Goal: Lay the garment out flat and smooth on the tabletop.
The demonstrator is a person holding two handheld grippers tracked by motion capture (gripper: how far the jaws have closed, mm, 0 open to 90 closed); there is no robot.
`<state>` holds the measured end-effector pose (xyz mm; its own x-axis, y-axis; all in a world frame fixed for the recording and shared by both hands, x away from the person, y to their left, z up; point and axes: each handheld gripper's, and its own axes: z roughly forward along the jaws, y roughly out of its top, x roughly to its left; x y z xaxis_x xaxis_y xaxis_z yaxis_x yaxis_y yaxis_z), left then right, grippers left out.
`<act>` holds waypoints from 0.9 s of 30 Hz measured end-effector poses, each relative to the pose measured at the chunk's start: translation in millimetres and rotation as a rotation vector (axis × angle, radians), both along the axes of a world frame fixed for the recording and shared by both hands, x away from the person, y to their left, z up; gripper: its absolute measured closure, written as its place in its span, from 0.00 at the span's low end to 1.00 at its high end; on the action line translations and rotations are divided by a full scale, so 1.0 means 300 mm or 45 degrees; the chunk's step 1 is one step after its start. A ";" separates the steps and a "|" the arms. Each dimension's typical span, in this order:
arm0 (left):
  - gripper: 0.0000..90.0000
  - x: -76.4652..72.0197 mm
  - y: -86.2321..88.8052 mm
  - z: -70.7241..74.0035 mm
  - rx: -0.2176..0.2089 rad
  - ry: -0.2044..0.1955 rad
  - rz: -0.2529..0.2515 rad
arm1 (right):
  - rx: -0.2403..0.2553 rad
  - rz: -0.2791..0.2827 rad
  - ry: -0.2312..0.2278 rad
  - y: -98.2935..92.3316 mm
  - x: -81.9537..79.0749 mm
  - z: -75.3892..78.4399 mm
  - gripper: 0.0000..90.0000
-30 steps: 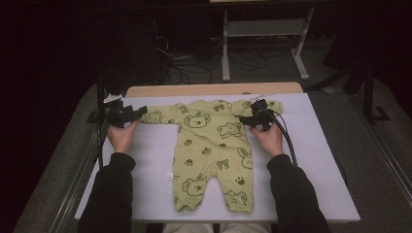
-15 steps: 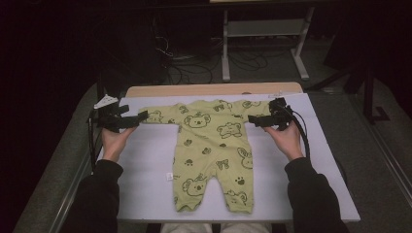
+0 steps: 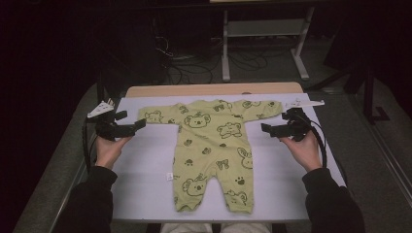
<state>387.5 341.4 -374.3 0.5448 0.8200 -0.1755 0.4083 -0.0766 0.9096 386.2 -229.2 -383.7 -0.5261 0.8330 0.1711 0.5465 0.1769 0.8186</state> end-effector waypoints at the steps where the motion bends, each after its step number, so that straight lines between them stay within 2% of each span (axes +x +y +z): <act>1: 0.00 -0.003 0.002 0.000 -0.005 0.009 -0.002 | 0.001 -0.003 -0.004 -0.006 -0.006 0.001 0.00; 4: 0.00 -0.017 0.005 -0.001 0.011 0.006 -0.015 | -0.002 -0.009 -0.007 -0.021 -0.022 0.006 0.00; 11: 0.00 -0.061 0.018 -0.010 0.001 0.011 -0.026 | 0.018 -0.007 -0.024 -0.042 -0.071 0.004 0.00; 16: 0.00 -0.105 0.027 -0.018 -0.029 -0.006 -0.044 | 0.031 0.001 -0.042 -0.052 -0.120 0.000 0.00; 20: 0.00 -0.143 0.030 -0.032 -0.042 -0.036 -0.050 | 0.040 0.008 -0.052 -0.057 -0.166 -0.017 0.00; 24: 0.00 -0.174 0.028 -0.054 -0.052 -0.027 -0.067 | 0.045 0.022 -0.056 -0.061 -0.207 -0.038 0.00; 27: 0.00 -0.199 0.022 -0.070 -0.031 -0.027 -0.086 | 0.047 0.025 -0.064 -0.066 -0.233 -0.048 0.00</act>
